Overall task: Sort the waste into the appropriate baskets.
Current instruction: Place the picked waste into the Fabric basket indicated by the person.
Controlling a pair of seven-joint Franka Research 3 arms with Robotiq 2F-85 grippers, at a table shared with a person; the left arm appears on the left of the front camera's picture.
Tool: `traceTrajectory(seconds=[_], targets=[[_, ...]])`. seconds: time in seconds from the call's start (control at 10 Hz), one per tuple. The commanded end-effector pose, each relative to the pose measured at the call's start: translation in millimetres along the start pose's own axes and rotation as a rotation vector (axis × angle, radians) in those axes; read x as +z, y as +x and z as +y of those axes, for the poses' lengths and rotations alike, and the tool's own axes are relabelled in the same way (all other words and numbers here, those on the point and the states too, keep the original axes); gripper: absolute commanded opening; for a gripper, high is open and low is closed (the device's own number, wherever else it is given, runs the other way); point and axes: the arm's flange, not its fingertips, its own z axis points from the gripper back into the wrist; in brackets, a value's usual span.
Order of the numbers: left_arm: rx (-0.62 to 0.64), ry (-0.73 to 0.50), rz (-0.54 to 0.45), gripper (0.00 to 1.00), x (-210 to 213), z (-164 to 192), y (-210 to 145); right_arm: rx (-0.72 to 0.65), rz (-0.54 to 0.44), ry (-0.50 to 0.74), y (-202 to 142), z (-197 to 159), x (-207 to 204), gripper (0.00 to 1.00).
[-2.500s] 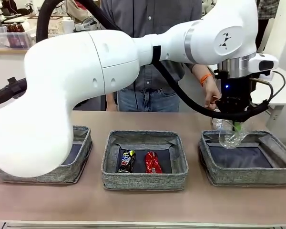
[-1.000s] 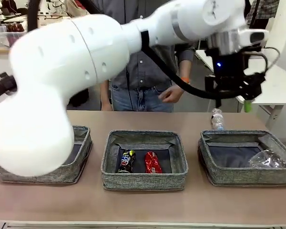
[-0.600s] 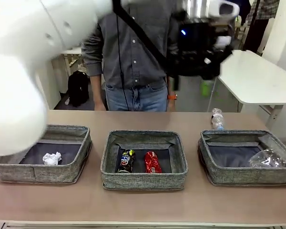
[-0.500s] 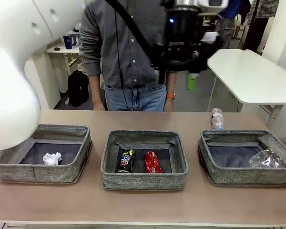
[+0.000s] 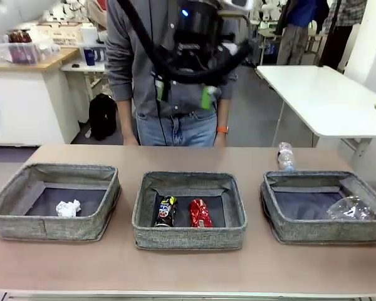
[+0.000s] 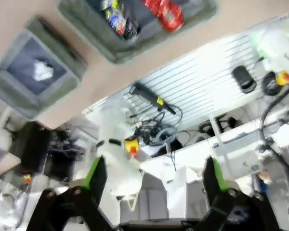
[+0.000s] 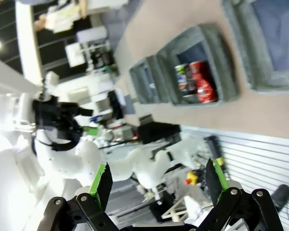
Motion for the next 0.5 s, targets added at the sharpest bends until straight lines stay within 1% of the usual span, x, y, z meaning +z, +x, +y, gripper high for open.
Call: traceTrajectory(seconds=[0.0,0.1,0.2,0.3,0.4], targets=[[0.003,-0.060,0.040,1.00,-92.8,43.4,-81.8,-0.014,0.047,0.105,15.6,1.3,-26.3,1.00],[0.056,-0.138,-0.054,1.00,-94.4,57.1,-96.3,-0.033,0.068,0.128,21.0,1.0,-41.8,1.00],[0.134,-0.232,-0.197,1.00,-97.2,73.2,-110.1,-0.056,0.094,0.156,26.7,0.4,-61.4,1.00],[0.182,-0.371,-0.341,1.00,-100.4,87.6,-122.2,-0.070,0.121,0.175,30.3,0.7,-80.9,1.00],[0.246,-0.473,-0.454,1.00,-106.9,102.9,-134.5,-0.088,0.155,0.183,31.3,2.6,-102.5,1.00]])
